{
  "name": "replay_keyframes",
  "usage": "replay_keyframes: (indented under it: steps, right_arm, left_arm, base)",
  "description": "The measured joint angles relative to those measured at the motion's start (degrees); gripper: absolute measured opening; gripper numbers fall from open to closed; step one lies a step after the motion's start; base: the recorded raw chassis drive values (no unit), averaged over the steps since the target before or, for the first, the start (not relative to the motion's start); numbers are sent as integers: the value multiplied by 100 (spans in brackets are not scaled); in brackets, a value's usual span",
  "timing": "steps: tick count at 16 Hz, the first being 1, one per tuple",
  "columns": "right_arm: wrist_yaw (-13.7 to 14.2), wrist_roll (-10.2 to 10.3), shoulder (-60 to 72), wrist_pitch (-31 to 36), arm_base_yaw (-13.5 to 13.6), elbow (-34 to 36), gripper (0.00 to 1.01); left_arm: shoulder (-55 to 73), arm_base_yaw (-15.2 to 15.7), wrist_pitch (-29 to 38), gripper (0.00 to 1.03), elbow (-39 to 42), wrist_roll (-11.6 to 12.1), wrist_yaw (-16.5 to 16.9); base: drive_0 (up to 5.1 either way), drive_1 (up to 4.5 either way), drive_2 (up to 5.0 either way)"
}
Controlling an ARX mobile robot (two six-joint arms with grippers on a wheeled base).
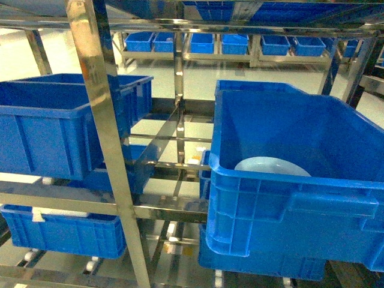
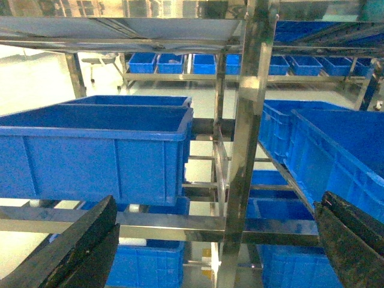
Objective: Place blue tray on left shelf second layer neatly
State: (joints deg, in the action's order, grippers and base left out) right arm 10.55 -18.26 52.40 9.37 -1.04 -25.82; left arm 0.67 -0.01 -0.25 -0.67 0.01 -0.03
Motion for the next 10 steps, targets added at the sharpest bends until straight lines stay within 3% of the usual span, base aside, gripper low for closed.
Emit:
replay_keyframes:
  steps: [1,2,3,4,5,7,10]
  right_arm:
    - [-90,199,44,-107,-127,-24,98]
    - [-81,264,61,-90,-133,-24,98]
    - [-638,616,96,1032,-258,269,91]
    - [-1117,1126,-68,2017,-245,732,78]
    - [-1054,1443,-293,2441,68,1117,65]
    - [-1056,1676,-688,2498,127,1469,39]
    - [-1058,1735,-1292,2282,103,1891,1]
  left_arm:
    - [0,0,0,98,0,0,0]
    - [0,0,2,98,0,0,0]
    - [0,0,2,98,0,0,0]
    - [0,0,2,98,0,0,-4]
    - [0,0,-2,98,0,0,-4]
    - [0,0,0,98,0,0,-2]
    - [0,0,2,98,0,0,0]
  base:
    - [0,0,0]
    - [0,0,0]
    - [0,0,0]
    - [0,0,0]
    - [0,0,0]
    - [0,0,0]
    - [0,0,0]
